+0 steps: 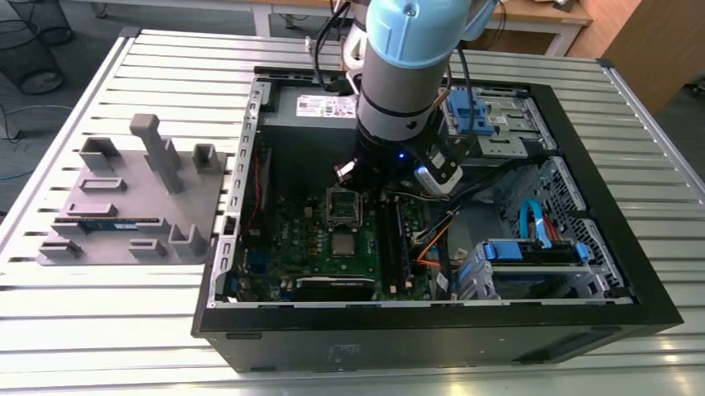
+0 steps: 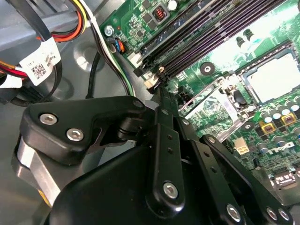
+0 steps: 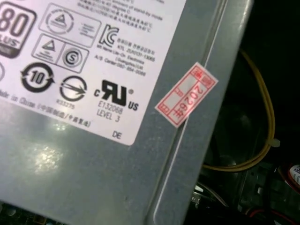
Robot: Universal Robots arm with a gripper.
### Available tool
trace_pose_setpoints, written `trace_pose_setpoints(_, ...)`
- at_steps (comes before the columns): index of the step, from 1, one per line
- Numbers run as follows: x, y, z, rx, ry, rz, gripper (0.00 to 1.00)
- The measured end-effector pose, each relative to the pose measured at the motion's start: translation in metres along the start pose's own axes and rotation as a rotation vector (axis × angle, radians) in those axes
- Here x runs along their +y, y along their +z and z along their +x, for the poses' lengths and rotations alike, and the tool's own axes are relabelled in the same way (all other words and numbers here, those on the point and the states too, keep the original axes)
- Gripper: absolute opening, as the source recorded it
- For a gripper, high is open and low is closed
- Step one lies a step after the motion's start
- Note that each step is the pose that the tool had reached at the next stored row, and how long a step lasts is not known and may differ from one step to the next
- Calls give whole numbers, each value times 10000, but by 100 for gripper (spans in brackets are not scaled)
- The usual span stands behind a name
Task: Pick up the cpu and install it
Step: 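Close the cpu cover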
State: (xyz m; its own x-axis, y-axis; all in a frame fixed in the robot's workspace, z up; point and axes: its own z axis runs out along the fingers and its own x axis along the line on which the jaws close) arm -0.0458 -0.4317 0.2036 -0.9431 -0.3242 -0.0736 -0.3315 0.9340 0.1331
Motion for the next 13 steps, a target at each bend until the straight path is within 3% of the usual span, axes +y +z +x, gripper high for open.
trace_pose_setpoints(13, 18, 14, 63, -8, 0, -24, 11)
